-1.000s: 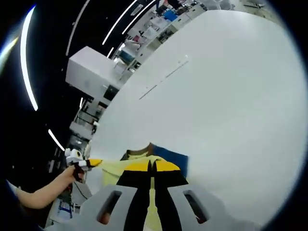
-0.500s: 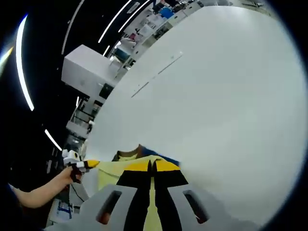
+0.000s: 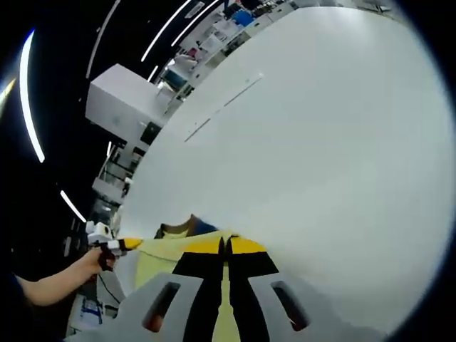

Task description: Fold the garment on the visible template until the final outline fits inside the template.

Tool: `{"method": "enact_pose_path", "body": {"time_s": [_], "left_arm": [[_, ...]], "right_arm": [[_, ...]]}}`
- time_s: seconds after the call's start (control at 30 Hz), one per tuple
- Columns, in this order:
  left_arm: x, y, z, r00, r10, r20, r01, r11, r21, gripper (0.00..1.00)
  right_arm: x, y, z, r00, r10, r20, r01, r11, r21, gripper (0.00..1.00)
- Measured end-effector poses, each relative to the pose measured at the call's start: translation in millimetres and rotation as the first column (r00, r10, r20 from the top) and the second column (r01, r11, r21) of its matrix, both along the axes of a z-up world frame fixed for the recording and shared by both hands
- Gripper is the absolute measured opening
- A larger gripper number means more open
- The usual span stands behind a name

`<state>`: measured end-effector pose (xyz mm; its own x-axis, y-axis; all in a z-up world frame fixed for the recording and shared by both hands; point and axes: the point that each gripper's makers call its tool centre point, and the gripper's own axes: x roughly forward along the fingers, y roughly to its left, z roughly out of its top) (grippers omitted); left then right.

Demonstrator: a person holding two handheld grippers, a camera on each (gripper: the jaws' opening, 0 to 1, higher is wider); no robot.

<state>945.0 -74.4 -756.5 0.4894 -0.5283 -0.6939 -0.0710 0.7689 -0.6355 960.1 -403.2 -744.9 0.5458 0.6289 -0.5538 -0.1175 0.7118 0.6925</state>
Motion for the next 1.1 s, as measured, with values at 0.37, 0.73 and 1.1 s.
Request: {"method": "enact_pose_path", "body": {"time_s": [0.37, 0.73, 1.1], "left_arm": [[-1.7, -2.3, -6.9, 1.000, 0.012, -0.007, -0.012, 1.000, -0.007, 0.00], [0.4, 0.4, -11.2, 1.000, 0.011, -0.003, -0.011, 1.000, -0.002, 0.00], [4.5, 5.6, -12.0, 0.998, 0.056, -0.012, -0.056, 0.997, -0.049, 0.01]], "right_arm": [[3.3, -1.1, -7.6, 1.000, -0.007, 0.009, 0.007, 1.000, -0.017, 0.02], [4.5, -2.1, -14.4, 1.000, -0.017, 0.017, 0.018, 0.999, -0.036, 0.02], [9.7, -1.7, -13.5, 0.999, -0.039, 0.021, 0.040, 0.999, -0.017, 0.03]]}}
